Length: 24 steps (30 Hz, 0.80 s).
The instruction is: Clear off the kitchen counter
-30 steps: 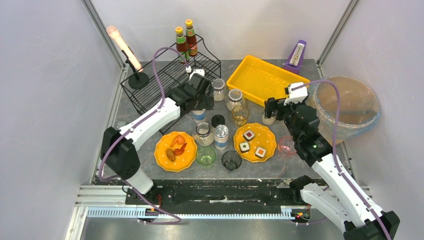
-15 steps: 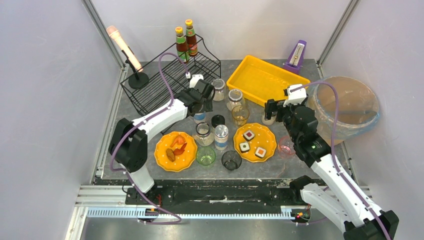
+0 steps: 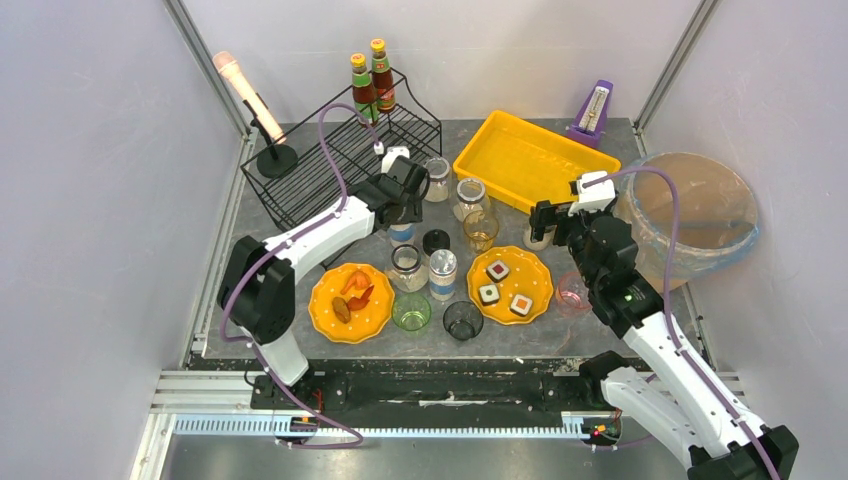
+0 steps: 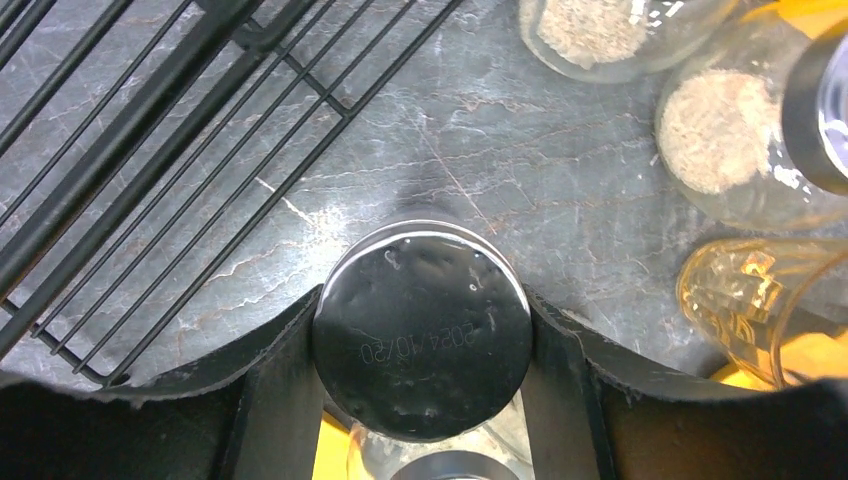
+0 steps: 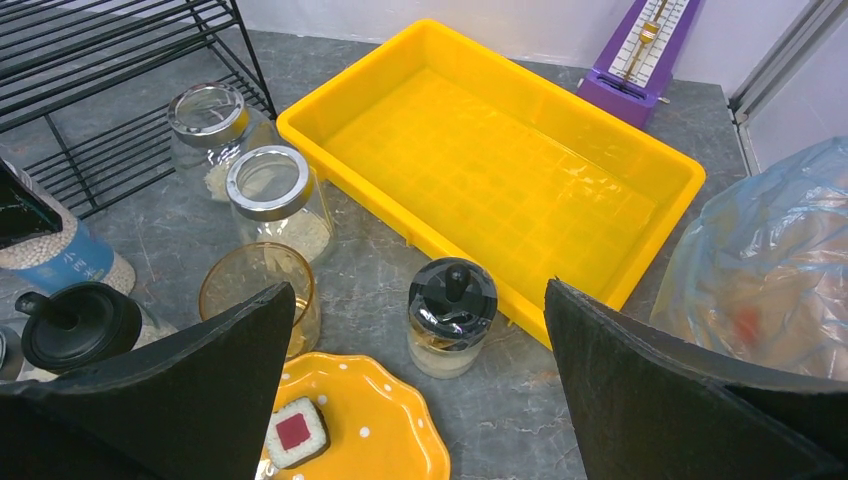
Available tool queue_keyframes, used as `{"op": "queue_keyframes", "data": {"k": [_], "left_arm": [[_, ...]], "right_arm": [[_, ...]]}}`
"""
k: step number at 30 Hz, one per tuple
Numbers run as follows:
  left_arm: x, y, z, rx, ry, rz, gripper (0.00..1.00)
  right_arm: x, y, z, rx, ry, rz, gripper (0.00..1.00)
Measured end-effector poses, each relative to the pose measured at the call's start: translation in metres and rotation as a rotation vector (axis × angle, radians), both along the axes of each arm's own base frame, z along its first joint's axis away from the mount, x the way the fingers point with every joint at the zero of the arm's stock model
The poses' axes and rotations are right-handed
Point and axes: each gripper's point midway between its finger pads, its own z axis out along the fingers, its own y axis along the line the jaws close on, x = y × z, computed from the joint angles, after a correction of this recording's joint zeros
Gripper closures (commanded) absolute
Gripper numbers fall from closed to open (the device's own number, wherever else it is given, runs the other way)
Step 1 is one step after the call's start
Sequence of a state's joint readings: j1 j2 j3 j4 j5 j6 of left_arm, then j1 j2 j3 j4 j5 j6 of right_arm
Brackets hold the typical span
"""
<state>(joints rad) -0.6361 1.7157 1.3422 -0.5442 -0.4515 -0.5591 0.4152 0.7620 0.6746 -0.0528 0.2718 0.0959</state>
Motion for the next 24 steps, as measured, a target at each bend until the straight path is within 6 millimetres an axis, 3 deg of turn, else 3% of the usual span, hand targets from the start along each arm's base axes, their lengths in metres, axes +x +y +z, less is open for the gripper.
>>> {"op": "queue_keyframes", "data": {"k": [3, 7, 14, 19, 22, 24], "left_arm": [[-0.004, -0.006, 0.005, 0.0, 0.023, -0.053, 0.7], [-0.003, -0.018, 0.034, -0.017, 0.018, -0.131, 0.76], [0.009, -0.032, 0.144, -0.061, -0.143, -0.243, 0.9], [0.009, -0.012, 0.217, -0.068, -0.26, -0.238, 0.98], [0.017, 0.02, 0.233, -0.058, -0.28, -0.173, 0.98], [0.024, 0.051, 0.237, -0.043, -0.278, -0.105, 0.98]], "right_arm": [[-0.001, 0.0, 0.001, 0.002, -0.004, 0.0, 0.02], [-0.001, 0.0, 0.001, 0.001, -0.004, 0.0, 0.02], [0.0, 0.0, 0.001, -0.001, -0.004, 0.001, 0.02], [0.0, -0.001, 0.001, -0.004, -0.005, -0.002, 0.02], [0.0, -0.002, 0.001, -0.006, -0.005, -0.007, 0.02], [0.0, -0.002, 0.001, -0.006, -0.006, -0.008, 0.02]]}}
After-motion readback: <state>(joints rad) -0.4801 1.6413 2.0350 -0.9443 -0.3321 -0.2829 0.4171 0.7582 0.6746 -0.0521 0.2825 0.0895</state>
